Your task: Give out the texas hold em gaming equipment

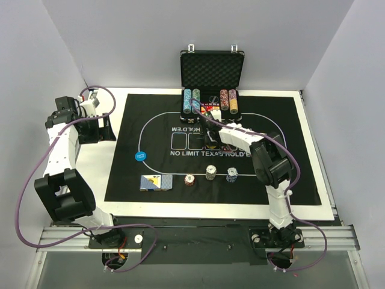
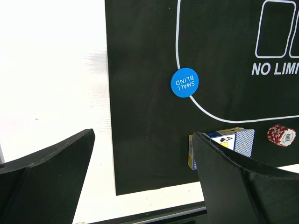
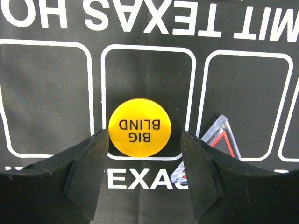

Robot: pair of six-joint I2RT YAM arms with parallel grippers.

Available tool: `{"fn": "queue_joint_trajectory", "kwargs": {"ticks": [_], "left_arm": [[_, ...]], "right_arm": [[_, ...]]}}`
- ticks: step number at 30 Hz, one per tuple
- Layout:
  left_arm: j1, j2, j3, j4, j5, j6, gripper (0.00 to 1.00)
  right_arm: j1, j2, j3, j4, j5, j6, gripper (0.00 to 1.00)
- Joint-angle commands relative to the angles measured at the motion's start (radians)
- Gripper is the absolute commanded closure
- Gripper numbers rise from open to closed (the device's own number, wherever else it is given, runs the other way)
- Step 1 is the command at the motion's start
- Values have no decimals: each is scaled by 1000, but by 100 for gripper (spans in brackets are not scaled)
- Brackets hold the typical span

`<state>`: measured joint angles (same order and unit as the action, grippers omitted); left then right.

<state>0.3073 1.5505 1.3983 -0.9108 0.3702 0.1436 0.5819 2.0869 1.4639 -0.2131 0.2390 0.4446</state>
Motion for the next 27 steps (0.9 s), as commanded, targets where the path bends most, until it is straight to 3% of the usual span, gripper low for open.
{"fn": "queue_joint_trajectory", "kwargs": {"ticks": [1, 13, 19, 27], "left_arm": [[1, -32, 25, -8, 1, 20, 3], [1, -29, 13, -2, -4, 30, 3], [3, -29, 18, -3, -5, 34, 3], [4, -24, 18, -2, -1, 36, 3]], "right_arm": [[-11, 9, 23, -69, 19, 5, 43], [-83, -17, -42, -80, 29, 45, 53], [-197, -45, -62, -98, 65, 89, 62], [-327, -68, -76, -98, 66, 144, 64]]}}
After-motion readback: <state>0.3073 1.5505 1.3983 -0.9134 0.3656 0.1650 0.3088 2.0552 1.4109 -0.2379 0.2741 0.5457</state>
